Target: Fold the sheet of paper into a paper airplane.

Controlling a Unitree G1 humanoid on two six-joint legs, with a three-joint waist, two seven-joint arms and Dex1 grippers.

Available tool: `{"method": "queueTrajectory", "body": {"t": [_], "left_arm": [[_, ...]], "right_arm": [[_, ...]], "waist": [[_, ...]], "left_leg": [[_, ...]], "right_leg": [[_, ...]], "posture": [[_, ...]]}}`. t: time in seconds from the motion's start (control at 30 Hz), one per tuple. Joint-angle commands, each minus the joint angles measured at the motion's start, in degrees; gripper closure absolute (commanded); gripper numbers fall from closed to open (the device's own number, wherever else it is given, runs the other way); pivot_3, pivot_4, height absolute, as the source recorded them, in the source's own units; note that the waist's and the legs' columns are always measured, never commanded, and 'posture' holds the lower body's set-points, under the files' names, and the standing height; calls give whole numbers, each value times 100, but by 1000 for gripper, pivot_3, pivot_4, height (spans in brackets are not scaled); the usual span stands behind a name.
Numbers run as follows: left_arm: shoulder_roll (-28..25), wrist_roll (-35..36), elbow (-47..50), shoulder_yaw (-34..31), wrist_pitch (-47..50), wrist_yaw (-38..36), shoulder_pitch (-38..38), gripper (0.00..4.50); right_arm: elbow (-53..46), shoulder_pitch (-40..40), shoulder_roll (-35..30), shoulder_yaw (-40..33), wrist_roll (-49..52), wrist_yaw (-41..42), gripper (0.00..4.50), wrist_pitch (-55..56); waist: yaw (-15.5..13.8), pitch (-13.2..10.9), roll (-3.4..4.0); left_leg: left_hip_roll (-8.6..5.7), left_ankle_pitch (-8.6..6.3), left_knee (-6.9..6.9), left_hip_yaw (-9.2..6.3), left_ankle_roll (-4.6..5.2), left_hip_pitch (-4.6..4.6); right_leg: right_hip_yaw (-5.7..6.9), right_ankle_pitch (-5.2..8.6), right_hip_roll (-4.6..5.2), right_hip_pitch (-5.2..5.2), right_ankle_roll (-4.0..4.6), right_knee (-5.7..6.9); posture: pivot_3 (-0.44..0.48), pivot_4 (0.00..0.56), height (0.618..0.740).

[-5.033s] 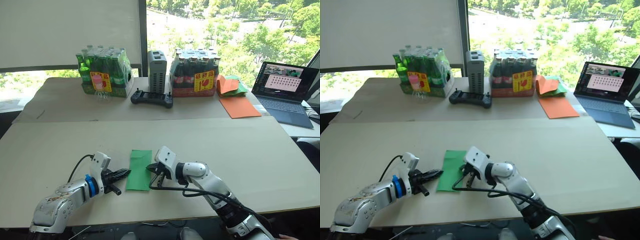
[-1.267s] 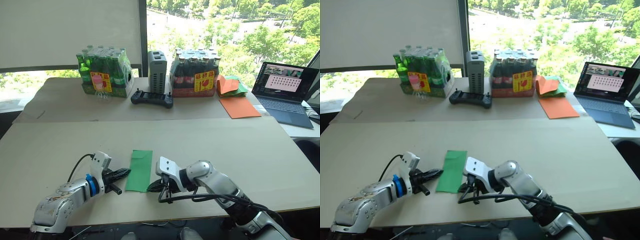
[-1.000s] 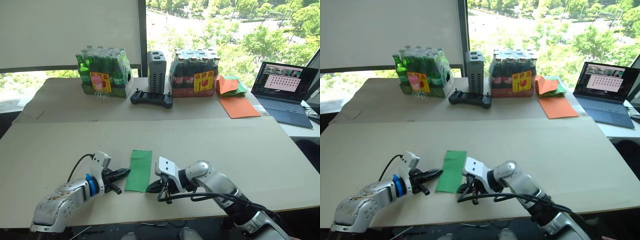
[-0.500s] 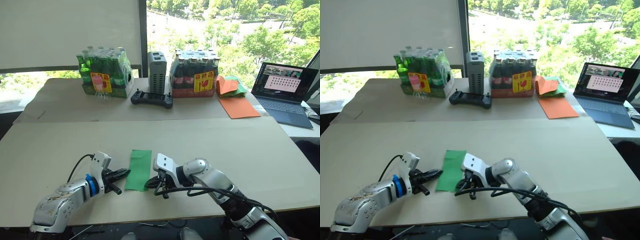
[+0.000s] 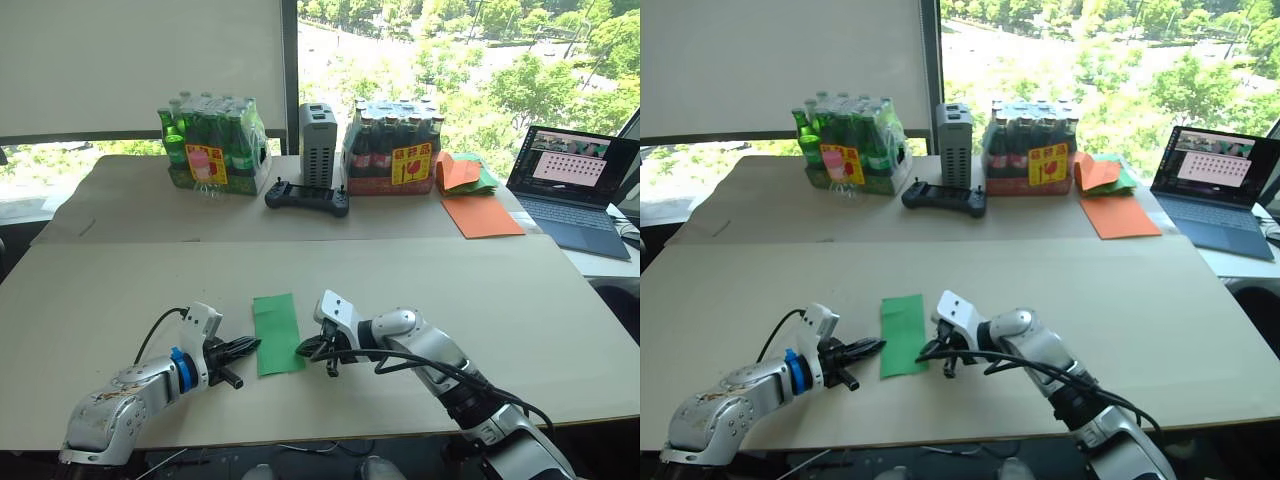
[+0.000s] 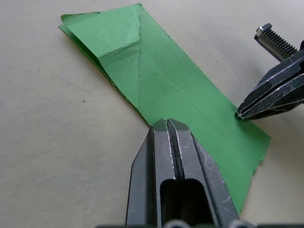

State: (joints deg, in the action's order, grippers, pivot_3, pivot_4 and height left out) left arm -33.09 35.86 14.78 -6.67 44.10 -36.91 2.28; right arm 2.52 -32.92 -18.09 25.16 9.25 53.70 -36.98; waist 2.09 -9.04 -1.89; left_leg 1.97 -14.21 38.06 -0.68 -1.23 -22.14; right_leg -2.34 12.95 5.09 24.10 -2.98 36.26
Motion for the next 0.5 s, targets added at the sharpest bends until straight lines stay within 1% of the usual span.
{"method": "queueTrajectory", "body": {"t": [0.03, 0.3, 0.5], "left_arm": [[-58, -3, 76, -57, 17, -41, 55, 4476], [-49, 8, 97, -60, 42, -12, 69, 4476], [-49, 88, 156, -189, 52, 18, 18, 4476]], "right_arm": [[57, -26, 45, -217, 53, -187, 4500, -250], [123, -35, 204, -137, 0, -288, 4500, -180], [23, -53, 214, -439, 225, -230, 4500, -34]], "waist": [[4, 0, 0], [45, 0, 0], [44, 0, 0]], "left_leg": [[0, 0, 0, 0, 0, -2], [3, 0, 0, -1, 0, -1], [3, 0, 0, -1, 0, -4]], "right_leg": [[0, 0, 0, 2, 0, 0], [0, 0, -3, 5, 1, 3], [0, 0, -3, 7, 1, 2]], "posture": [[0, 150, 727], [0, 150, 727], [0, 150, 727]]}}
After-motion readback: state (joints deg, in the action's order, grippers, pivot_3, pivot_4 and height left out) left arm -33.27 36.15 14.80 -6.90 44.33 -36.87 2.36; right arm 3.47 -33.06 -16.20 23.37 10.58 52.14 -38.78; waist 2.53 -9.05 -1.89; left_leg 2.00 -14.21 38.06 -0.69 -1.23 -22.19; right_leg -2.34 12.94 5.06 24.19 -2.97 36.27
